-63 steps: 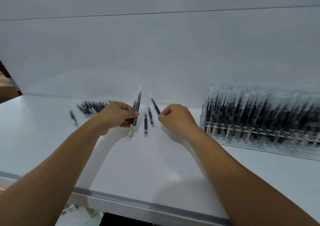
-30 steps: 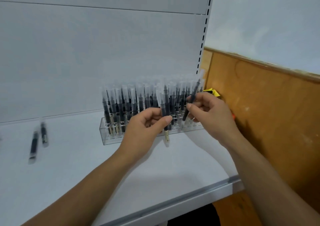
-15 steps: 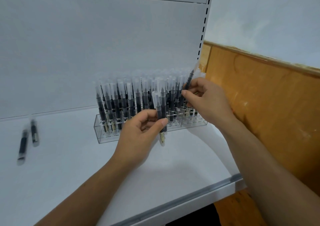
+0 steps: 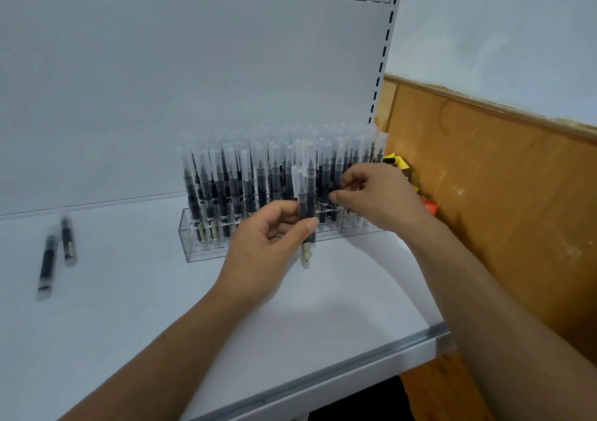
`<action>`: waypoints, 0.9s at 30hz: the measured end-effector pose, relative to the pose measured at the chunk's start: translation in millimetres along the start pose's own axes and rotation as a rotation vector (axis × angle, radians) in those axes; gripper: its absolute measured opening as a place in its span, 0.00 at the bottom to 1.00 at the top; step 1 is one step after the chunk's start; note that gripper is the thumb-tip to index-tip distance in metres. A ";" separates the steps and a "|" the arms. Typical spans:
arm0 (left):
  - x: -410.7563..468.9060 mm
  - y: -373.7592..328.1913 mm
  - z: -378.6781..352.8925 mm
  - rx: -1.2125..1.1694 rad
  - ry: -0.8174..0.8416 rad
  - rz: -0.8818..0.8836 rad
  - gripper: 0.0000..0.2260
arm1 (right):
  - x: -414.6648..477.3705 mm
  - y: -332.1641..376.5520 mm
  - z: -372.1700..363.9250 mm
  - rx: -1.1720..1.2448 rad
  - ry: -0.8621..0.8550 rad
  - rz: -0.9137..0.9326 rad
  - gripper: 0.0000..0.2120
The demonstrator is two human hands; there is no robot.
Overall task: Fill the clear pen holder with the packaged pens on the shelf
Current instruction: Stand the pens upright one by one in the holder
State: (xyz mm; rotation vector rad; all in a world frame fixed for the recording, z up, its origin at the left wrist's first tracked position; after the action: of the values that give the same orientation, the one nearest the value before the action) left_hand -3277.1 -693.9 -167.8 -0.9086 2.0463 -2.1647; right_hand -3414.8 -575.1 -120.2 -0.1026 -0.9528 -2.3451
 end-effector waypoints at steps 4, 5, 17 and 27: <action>-0.2 0.1 -1.1 -0.012 0.003 0.008 0.05 | -7.0 -8.3 4.3 0.085 -0.002 -0.042 0.09; -0.3 0.0 -1.6 -0.020 0.002 0.009 0.05 | -10.8 -9.6 7.0 0.107 -0.036 -0.036 0.09; 1.1 2.3 -2.5 -0.002 0.047 -0.009 0.07 | -45.3 20.4 -1.9 0.521 0.135 0.131 0.03; 1.4 7.7 -0.8 -0.004 0.013 0.021 0.06 | -23.1 2.9 31.3 0.578 -0.199 0.079 0.05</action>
State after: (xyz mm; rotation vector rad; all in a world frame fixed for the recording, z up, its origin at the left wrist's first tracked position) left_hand -3281.5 -694.8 -174.3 -0.8718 2.0568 -2.1621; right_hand -3398.9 -544.6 -101.9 -0.1385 -1.6526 -1.9263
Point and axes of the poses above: each hand's wrist, its own x-axis towards the middle knuckle, its own z-axis out of the back of the hand, y = z × x, the point moved 4 cm from there along x, towards the middle knuckle, and after that the axes turned 3 degrees about -z, right-handed, at the moved point
